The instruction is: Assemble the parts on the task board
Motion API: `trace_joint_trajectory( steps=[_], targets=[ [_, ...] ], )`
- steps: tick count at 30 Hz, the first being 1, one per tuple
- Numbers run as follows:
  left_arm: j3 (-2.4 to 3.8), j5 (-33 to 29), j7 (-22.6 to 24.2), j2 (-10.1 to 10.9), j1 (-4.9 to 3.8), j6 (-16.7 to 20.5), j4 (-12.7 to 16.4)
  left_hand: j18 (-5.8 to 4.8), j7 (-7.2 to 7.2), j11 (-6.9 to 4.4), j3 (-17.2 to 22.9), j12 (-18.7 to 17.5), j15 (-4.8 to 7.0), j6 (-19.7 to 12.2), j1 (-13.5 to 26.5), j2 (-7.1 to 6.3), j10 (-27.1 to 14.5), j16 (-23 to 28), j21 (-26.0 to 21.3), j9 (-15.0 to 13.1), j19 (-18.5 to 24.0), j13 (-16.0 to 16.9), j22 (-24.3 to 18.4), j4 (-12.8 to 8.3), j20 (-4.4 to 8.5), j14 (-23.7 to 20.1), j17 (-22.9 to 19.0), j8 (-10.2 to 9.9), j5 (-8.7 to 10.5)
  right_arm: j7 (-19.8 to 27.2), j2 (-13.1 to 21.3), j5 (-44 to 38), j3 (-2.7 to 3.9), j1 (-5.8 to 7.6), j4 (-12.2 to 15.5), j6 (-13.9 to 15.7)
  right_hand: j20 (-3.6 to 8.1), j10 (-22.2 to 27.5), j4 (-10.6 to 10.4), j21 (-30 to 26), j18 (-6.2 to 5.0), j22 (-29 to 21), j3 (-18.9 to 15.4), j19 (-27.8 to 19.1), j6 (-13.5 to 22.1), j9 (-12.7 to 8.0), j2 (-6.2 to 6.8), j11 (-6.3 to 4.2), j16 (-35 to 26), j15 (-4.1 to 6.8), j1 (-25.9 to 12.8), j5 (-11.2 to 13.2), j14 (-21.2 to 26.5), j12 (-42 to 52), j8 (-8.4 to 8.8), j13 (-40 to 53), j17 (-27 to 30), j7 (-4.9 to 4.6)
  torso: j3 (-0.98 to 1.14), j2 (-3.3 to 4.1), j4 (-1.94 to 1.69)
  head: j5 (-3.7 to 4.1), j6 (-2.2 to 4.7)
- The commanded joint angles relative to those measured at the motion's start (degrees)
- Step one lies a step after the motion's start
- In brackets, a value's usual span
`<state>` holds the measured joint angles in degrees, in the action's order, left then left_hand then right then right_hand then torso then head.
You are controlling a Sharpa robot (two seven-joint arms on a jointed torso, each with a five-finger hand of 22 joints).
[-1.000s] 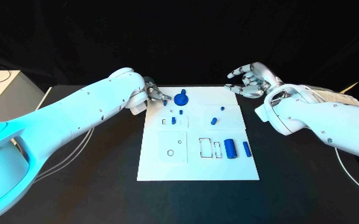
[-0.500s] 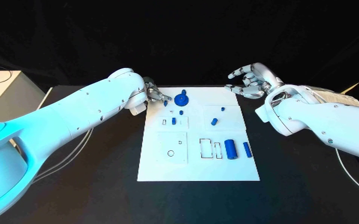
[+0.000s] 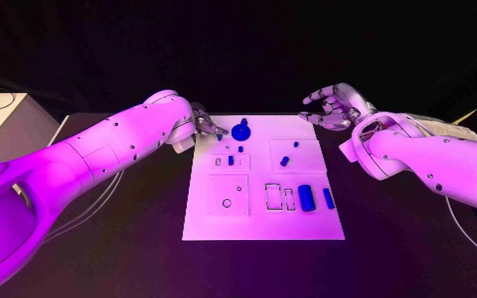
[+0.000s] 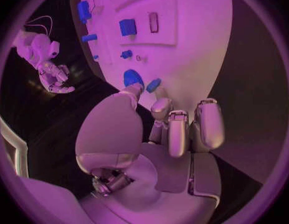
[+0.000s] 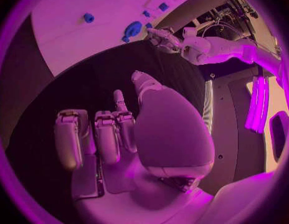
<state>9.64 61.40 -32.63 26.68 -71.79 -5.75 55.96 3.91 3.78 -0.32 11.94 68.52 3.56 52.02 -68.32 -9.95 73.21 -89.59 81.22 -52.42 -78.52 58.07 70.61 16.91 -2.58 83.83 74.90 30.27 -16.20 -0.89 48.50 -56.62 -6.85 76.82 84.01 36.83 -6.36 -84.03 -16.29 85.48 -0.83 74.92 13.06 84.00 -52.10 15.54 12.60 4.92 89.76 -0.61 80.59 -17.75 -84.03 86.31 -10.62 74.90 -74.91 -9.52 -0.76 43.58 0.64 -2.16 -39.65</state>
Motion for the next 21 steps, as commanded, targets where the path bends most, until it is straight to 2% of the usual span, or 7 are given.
trace_joint_trajectory(
  steps=[1, 10, 15, 19, 21],
  targets=[
    [0.02, -0.39, 0.25, -0.1, -0.08, -1.1, 0.13, 0.37, -0.22, -0.16, -0.03, 0.26, 0.06, 0.09, -0.58, 0.03, 0.13, -0.22, 0.32, -0.09, -0.18, -0.08, 0.07, -0.12, 0.09, 6.04, 14.76, 0.26, 0.04, 0.22, -0.05, -0.61, 0.03, 0.01, 0.03, -0.2, 0.27, -2.13, -0.14, -0.01, -0.45, 11.15, 0.03, 3.95, 0.34, 0.08, -0.11, -0.2, -0.16, 0.27, -0.61, -0.18, -5.72, -0.13, -0.3, 11.79, -14.12, -0.02, 0.01, -0.01, 0.02, -0.05, -0.07],
    [0.02, -0.59, 0.3, -0.05, -0.08, -1.2, 0.17, 0.4, -0.25, -0.19, 0.63, 0.23, 0.09, -0.07, -1.99, 0.28, -0.03, -0.17, 0.27, -0.01, -0.08, -0.25, -0.02, -0.11, 0.13, 6.01, 14.68, 0.33, -0.27, 0.1, -0.08, -0.62, 0.03, 0.01, 0.0, -0.23, 0.27, -2.13, -0.14, -0.01, -0.45, 11.15, 0.03, 3.95, 0.34, 0.08, -0.11, -0.2, -0.16, 0.27, -0.61, -0.18, -5.72, -0.13, -0.3, 11.79, -14.12, -0.02, -0.01, -0.01, 0.0, -0.06, -0.11],
    [0.02, -0.79, 0.32, -0.08, -0.08, -1.18, 0.19, 0.38, -0.32, -0.27, 2.49, 0.23, 0.16, -0.15, -3.34, 0.71, -0.18, -0.19, 0.3, 0.21, -0.09, -0.42, 0.09, -0.06, 0.16, 6.02, 14.71, 0.34, -0.39, 0.07, -0.11, -0.64, 0.03, 0.01, -0.02, -0.25, 0.27, -2.19, -0.12, -0.01, -0.45, 11.15, 0.05, 3.95, 0.34, 0.09, -0.13, -0.2, -0.18, 0.28, -0.63, -0.22, -5.71, -0.06, -0.33, 11.84, -14.08, -0.01, 0.01, -0.02, 0.04, -0.07, -0.11],
    [0.02, -1.14, 0.33, -0.08, -0.08, -0.9, 0.19, 0.38, -0.4, -0.39, 6.94, 0.31, 0.24, -0.17, -4.32, 0.64, -0.29, -0.22, 0.32, 0.53, -0.07, -0.58, 0.17, -0.03, 0.23, 6.04, 14.76, 0.45, -0.46, 0.06, -0.12, -0.67, 0.03, 0.01, -0.05, -0.26, 0.27, -2.19, -0.12, -0.01, -0.45, 11.15, 0.05, 3.95, 0.34, 0.09, -0.13, -0.2, -0.18, 0.28, -0.63, -0.22, -5.71, -0.06, -0.33, 11.84, -14.08, -0.01, 0.01, -0.03, 0.04, -0.07, -0.21],
    [0.02, -1.41, 0.36, -0.08, -0.08, -0.77, 0.18, 0.37, -0.52, -0.51, 11.3, 0.43, 0.33, -0.22, -4.63, -0.01, -0.29, -0.25, 0.35, 0.38, -0.1, -0.67, 0.27, -0.07, 0.31, 6.06, 14.82, 0.95, -0.45, 0.05, -0.13, -0.67, 0.03, 0.01, -0.07, -0.27, 0.27, -2.19, -0.12, -0.01, -0.45, 11.15, 0.05, 3.95, 0.34, 0.09, -0.13, -0.2, -0.18, 0.28, -0.63, -0.22, -5.71, -0.06, -0.33, 11.84, -14.08, -0.01, 0.0, -0.03, 0.0, -0.03, -0.24]
  ],
)
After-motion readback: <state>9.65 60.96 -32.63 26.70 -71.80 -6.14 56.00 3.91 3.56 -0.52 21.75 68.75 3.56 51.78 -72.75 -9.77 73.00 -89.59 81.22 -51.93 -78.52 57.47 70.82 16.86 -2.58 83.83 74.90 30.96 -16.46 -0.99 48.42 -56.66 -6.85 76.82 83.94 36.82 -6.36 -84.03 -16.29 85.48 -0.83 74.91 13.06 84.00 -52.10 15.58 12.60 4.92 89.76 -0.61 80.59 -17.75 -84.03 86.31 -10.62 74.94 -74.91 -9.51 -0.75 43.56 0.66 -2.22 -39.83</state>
